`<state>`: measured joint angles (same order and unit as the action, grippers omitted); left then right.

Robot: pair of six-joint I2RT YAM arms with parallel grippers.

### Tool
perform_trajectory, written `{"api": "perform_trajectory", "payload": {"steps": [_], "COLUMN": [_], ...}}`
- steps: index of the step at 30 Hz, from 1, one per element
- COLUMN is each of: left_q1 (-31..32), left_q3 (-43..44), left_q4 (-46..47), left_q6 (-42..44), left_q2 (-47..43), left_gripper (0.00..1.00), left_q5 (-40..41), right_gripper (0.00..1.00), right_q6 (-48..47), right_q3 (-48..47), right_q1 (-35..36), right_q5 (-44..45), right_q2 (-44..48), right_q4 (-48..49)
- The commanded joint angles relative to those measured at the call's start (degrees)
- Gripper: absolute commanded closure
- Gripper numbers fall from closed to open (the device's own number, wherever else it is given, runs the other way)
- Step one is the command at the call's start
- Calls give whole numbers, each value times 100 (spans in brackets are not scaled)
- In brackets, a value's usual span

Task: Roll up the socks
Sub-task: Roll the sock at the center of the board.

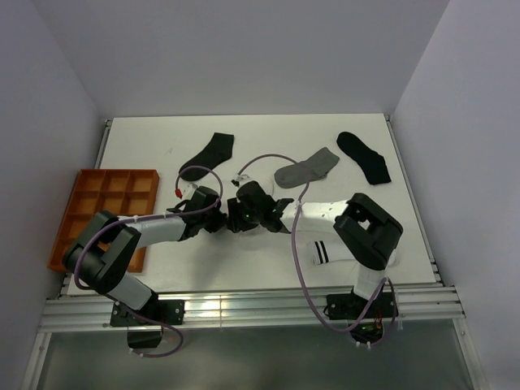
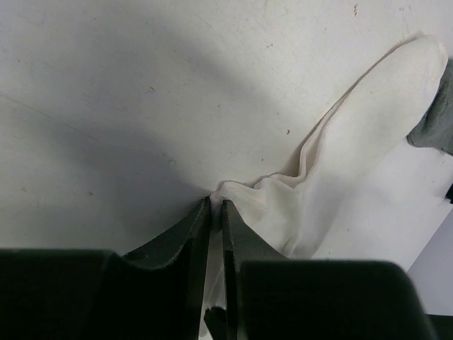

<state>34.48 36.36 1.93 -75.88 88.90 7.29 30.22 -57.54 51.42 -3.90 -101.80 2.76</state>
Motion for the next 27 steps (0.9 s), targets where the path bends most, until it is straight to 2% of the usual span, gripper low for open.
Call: {"api": "perform_trajectory", "payload": {"steps": [1, 5, 8, 11, 16, 22, 27], "left_q1": [50, 50, 50, 50, 50, 50, 50], "left_q3": [-182, -164, -164, -182, -182, -138, -103], "left_q4": [-1152, -1169, -1160, -1143, -1169, -1265, -1283], "left_q6": [196, 196, 196, 187, 178, 170, 178], "left_q2": [294, 294, 303, 312, 312, 259, 285], "left_gripper": [81, 81, 81, 81, 81, 81, 81], "left_q5": [256, 273, 282, 282, 291, 326, 317], "right_gripper": [56, 69, 84, 89, 87, 71, 63], "right_q6": [-165, -95, -42, -16, -42, -349, -437], "right_q3": [-205, -30, 128, 190, 243, 322, 244], "right_q1": [96, 96, 35, 8, 0, 105, 184], "right_q5": [732, 970, 804, 716, 636, 522, 592], "right_q2": [-173, -191, -182, -226, -148, 484, 547], "right_q4": [-346, -391, -329, -294, -303, -57, -22]}}
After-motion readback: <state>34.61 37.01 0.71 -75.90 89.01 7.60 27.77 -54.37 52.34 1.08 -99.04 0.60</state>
